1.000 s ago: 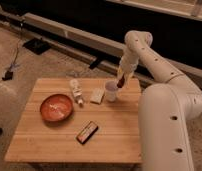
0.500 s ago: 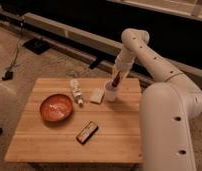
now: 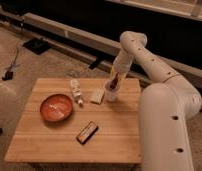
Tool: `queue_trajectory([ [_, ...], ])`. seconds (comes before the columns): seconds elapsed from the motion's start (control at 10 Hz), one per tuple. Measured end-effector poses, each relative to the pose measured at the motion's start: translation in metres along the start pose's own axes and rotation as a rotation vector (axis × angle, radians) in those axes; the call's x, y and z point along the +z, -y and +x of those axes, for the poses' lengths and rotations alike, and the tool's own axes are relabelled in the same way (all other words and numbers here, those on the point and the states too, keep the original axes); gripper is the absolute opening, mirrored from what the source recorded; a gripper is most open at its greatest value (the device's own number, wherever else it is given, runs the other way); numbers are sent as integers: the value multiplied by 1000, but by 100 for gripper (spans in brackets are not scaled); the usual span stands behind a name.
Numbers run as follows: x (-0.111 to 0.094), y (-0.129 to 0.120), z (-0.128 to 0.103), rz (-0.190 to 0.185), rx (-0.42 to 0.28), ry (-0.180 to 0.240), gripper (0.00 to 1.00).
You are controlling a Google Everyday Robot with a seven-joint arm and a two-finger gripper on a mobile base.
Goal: Place the pepper in the ceramic cup
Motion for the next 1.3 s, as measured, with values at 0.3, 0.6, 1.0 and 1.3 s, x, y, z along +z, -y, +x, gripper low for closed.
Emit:
queue_trajectory([
  [0.3, 6, -3, -9, -2, -10, -6, 18],
  [0.6, 10, 4, -11, -7, -19, -3, 48],
  [1.0, 12, 9, -14, -1, -32, -7, 50],
  [1.3, 13, 5, -14, -7, -34, -7, 50],
])
